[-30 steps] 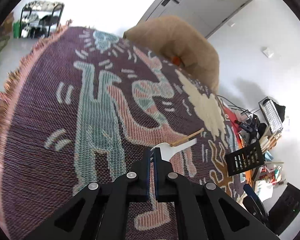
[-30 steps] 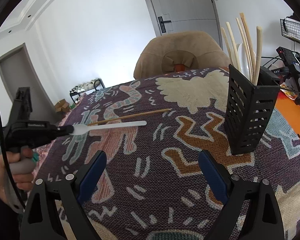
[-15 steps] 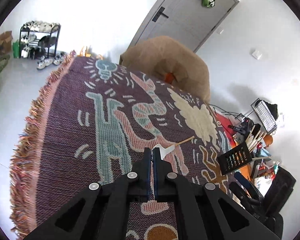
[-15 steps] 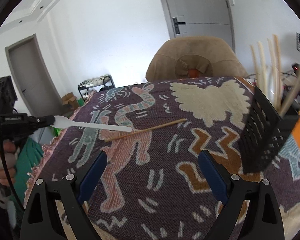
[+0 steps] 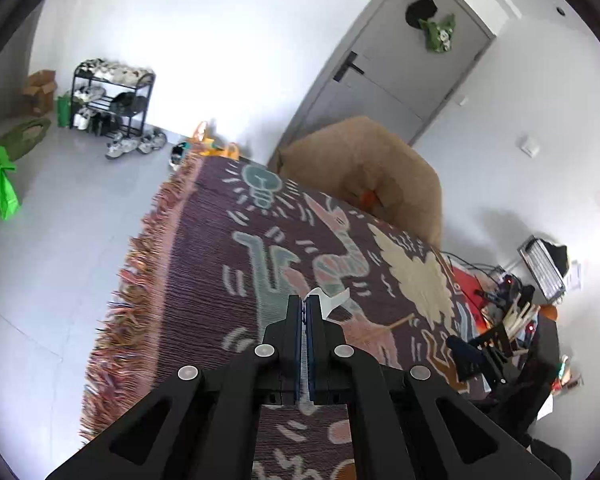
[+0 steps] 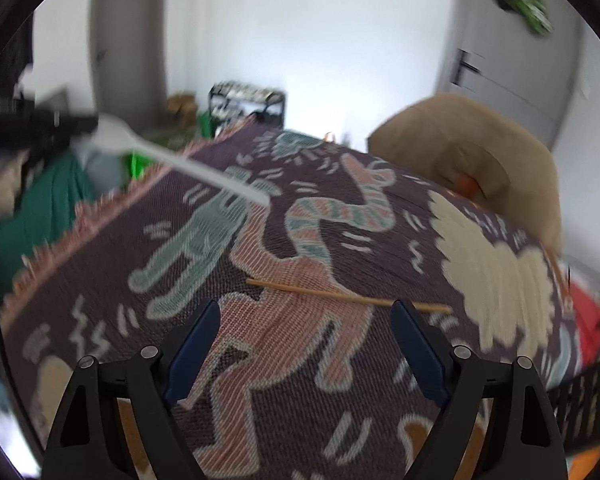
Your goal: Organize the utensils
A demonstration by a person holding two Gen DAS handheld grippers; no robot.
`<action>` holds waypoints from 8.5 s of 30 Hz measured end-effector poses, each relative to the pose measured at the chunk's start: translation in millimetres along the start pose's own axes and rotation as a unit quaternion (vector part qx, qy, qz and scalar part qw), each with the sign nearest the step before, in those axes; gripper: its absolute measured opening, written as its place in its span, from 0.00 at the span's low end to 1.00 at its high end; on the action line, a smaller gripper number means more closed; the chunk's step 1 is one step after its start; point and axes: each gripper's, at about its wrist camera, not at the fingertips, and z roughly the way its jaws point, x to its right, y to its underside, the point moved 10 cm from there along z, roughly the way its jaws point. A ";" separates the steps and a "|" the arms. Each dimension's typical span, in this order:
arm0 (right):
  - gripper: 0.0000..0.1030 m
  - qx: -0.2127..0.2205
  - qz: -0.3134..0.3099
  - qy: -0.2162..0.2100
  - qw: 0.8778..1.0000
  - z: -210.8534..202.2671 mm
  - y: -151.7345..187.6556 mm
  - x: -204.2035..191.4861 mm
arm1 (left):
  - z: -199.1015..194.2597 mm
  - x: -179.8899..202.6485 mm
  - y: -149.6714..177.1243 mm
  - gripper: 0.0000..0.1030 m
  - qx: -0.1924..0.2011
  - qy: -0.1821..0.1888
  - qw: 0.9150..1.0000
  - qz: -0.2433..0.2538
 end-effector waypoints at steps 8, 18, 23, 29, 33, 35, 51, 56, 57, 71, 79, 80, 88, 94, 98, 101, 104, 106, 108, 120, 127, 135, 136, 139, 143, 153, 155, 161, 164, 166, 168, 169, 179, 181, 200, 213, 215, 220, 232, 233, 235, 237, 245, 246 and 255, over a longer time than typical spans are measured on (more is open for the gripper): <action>0.64 -0.055 -0.120 0.034 0.991 45.5 -4.5 -23.0 | -11.6 -34.9 -4.8 0.01 0.013 -0.011 0.999 -0.029; 0.62 -0.079 -0.227 0.074 0.968 69.4 -8.7 -42.0 | -20.7 -57.8 -4.3 0.01 0.018 -0.015 0.999 -0.042; 0.15 -0.085 -0.216 0.060 0.971 74.9 -8.4 -45.0 | -22.3 -62.1 -6.1 0.01 0.020 -0.015 0.999 -0.044; 0.09 -0.036 -0.151 0.042 0.987 44.8 -18.1 -36.5 | -26.3 -59.2 -8.5 0.01 0.024 -0.011 0.999 -0.042; 0.08 -0.010 -0.098 0.011 0.995 20.3 -31.6 -21.7 | -28.3 -52.7 -12.7 0.01 0.028 -0.009 0.999 -0.039; 0.08 0.001 -0.068 0.002 0.998 11.4 -39.4 -9.7 | -29.5 -46.8 -14.6 0.01 0.030 -0.005 0.999 -0.036; 0.05 0.123 0.100 -0.022 0.987 -117.8 -68.8 78.1 | -39.9 5.3 -30.0 0.01 0.042 0.016 0.999 0.008; 0.05 0.162 0.124 -0.001 0.979 -171.9 -62.7 101.7 | -39.4 40.9 -33.9 0.01 0.041 0.034 0.998 0.036; 0.05 0.169 0.126 0.004 0.977 -182.3 -61.8 105.6 | -39.1 50.7 -34.3 0.01 0.040 0.039 0.997 0.044; 0.05 0.228 0.158 0.092 0.956 -303.1 -41.0 169.9 | -35.4 195.2 -25.6 0.01 0.021 0.100 0.980 0.169; 0.05 0.236 0.184 0.119 0.947 -315.7 -19.7 197.2 | -31.6 258.4 -7.9 0.01 0.004 0.117 0.964 0.238; 0.05 0.236 0.186 0.121 0.946 -314.9 -17.4 199.6 | -29.8 265.3 -5.3 0.01 0.002 0.118 0.962 0.248; 0.05 0.238 0.204 0.124 0.941 -308.7 2.1 220.1 | -14.0 308.8 16.7 0.01 -0.021 0.114 0.947 0.300; 0.05 0.250 0.211 0.115 0.938 -304.0 2.1 227.6 | -2.1 331.2 28.1 0.01 -0.039 0.100 0.936 0.337; 0.05 0.255 0.211 0.109 0.937 -302.2 -1.1 230.7 | 0.3 344.7 35.0 0.01 -0.050 0.091 0.926 0.363; 0.05 0.245 0.206 0.103 0.942 -291.3 0.9 229.9 | 2.5 353.1 38.9 0.01 -0.057 0.082 0.919 0.382; 0.05 0.218 0.208 0.096 0.949 -267.2 10.7 231.1 | 6.5 358.9 42.9 0.01 -0.066 0.076 0.913 0.395; 0.05 0.199 0.214 0.082 0.953 -248.6 19.2 229.6 | 12.4 363.1 46.8 0.01 -0.078 0.071 0.910 0.402; 0.05 0.182 0.221 0.069 0.956 -230.8 28.2 228.6 | 17.1 365.0 50.0 0.01 -0.088 0.067 0.907 0.406; 0.65 0.185 0.294 0.054 0.936 -224.8 66.1 247.5 | 34.6 381.3 59.8 0.01 -0.125 0.039 0.886 0.445; 0.65 0.227 0.351 0.067 0.906 -262.8 111.0 257.7 | 42.6 391.9 67.1 0.01 -0.148 0.035 0.870 0.470; 0.68 0.228 0.409 0.062 0.882 -257.3 160.9 248.2 | 60.5 400.2 82.8 0.01 -0.172 0.019 0.854 0.490; 0.68 0.226 0.415 0.062 0.879 -254.9 166.8 246.7 | 63.8 401.8 85.2 0.01 -0.174 0.017 0.852 0.493; 0.68 0.221 0.433 0.056 0.872 -247.4 183.6 242.5 | 73.5 405.3 90.5 0.01 -0.181 0.014 0.850 0.494; 0.68 0.209 0.448 0.052 0.868 -236.5 198.1 240.7 | 86.0 408.3 101.6 0.01 -0.190 0.010 0.844 0.501; 0.68 0.201 0.462 0.043 0.863 -227.8 214.8 234.8 | 117.8 404.9 122.8 0.01 -0.214 0.008 0.844 0.492; 0.68 0.199 0.462 0.042 0.863 -227.6 214.3 233.0 | 119.3 405.6 123.1 0.01 -0.215 0.014 0.848 0.485; 0.87 0.197 0.460 0.049 0.865 -231.4 208.3 228.8 | 108.1 407.6 112.1 0.03 -0.204 0.037 0.866 0.455; 0.88 0.196 0.459 0.046 0.865 -233.8 203.4 224.1 | 99.5 403.7 105.7 0.19 -0.192 0.041 0.874 0.444; 0.89 0.192 0.457 0.049 0.867 -234.9 200.2 219.5 | 92.7 399.1 99.2 0.47 -0.179 0.048 0.883 0.431; 0.92 0.188 0.455 0.055 0.869 -236.1 197.9 215.9 | 86.5 393.5 91.1 0.68 -0.159 0.053 0.892 0.419; 0.93 0.185 0.454 0.060 0.869 -237.4 196.8 213.7 | 83.2 390.1 88.0 0.68 -0.153 0.056 0.896 0.413; 1.00 0.183 0.447 0.093 0.871 -255.3 184.7 187.7 | 37.4 348.1 62.0 0.85 -0.072 0.093 0.930 0.347; 1.00 0.185 0.442 0.098 0.872 -260.1 182.6 180.1 | 24.9 339.3 57.6 0.89 -0.050 0.101 0.936 0.333; 1.00 0.189 0.387 0.123 0.894 -292.2 167.2 110.4 | -38.9 268.3 88.7 1.00 0.054 0.126 0.949 0.284; 1.00 0.194 0.378 0.120 0.897 -319.9 165.7 73.7 | -91.7 232.6 117.6 1.00 0.078 0.090 0.954 0.274; 1.00 0.200 0.371 0.117 0.899 -324.3 160.2 67.6 | -97.7 229.2 122.3 1.00 0.076 0.088 0.954 0.275; 1.00 0.203 0.351 0.113 0.907 -325.2 149.6 51.3 | -109.5 222.7 132.1 1.00 0.081 0.074 0.952 0.284; 1.00 0.197 0.343 0.127 0.910 -320.4 152.0 47.9 | -125.3 210.5 127.4 1.00 0.098 0.058 0.953 0.282; 1.00 0.197 0.342 0.128 0.910 -320.5 152.1 47.6 | -125.7 210.2 126.9 1.00 0.098 0.058 0.953 0.281; 1.00 0.198 0.342 0.127 0.910 -320.5 152.0 46.9 | -127.4 209.0 125.5 1.00 0.101 0.055 0.954 0.279; 1.00 0.199 0.339 0.127 0.911 -320.7 151.3 45.0 | -128.9 208.1 124.2 1.00 0.104 0.052 0.954 0.277; 1.00 0.205 0.334 0.131 0.911 -326.4 149.6 42.3 | -126.9 208.2 127.8 1.00 0.098 0.046 0.955 0.274; 1.00 0.206 0.334 0.131 0.910 -326.9 149.8 42.2 | -126.9 208.1 127.6 1.00 0.099 0.045 0.956 0.274; 1.00 0.203 0.334 0.131 0.911 -325.6 151.3 42.5 | -128.5 209.0 130.6 1.00 0.102 0.045 0.954 0.277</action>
